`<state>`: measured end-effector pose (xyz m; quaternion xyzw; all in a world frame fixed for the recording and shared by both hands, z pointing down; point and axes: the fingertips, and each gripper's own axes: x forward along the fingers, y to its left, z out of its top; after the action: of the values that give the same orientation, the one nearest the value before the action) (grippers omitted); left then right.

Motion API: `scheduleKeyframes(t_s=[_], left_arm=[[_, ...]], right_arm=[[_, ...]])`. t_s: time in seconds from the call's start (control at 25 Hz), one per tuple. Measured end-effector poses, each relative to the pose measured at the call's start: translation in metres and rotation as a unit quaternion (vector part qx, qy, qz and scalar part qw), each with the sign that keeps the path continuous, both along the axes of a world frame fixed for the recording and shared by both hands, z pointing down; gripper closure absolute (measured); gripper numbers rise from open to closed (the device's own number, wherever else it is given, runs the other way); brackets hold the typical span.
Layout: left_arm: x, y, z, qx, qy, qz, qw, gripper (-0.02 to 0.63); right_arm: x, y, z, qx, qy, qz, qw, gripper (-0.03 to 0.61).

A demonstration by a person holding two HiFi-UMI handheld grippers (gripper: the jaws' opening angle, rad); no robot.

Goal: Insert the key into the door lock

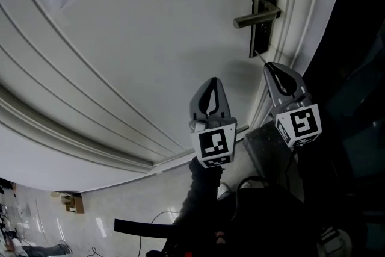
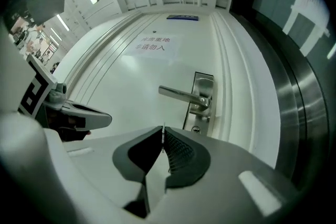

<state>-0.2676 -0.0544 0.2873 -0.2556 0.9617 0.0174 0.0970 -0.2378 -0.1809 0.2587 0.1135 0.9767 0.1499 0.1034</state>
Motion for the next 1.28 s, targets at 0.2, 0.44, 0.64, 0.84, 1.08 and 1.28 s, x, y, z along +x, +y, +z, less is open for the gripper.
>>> scheduleKeyframes(t_s=[0.2,0.44,0.64,0.84,1.08,1.28], left_arm=[[-0.007,-0.022,0.001,-0.004,0.004,0.033,0.9994,0.612],[-0.014,-0.055,-0.003,-0.008,0.003,0.073,0.9973,0.612],[-0.017,-0.08,-0.005,0.002,0.011,0.105,0.9944,0.612],[-0.018,-0.095,0.0,0.014,0.029,0.122,0.992,0.612],[-0.021,-0.104,0.004,0.008,0.04,0.135,0.99,0.612],[-0.023,-0.108,0.009,0.005,0.043,0.138,0.9895,0.612]], right_arm=[[-0.017,-0.022,-0.007,0.108,-0.007,0.049,0.993,0.566],[-0.035,-0.042,-0.012,0.248,-0.016,0.099,0.963,0.566],[-0.049,-0.047,-0.009,0.373,-0.023,0.133,0.918,0.566],[-0.06,-0.054,-0.004,0.475,-0.03,0.162,0.865,0.566],[-0.067,-0.059,0.001,0.522,-0.035,0.172,0.835,0.566],[-0.072,-0.06,0.002,0.534,-0.04,0.169,0.827,0.566]])
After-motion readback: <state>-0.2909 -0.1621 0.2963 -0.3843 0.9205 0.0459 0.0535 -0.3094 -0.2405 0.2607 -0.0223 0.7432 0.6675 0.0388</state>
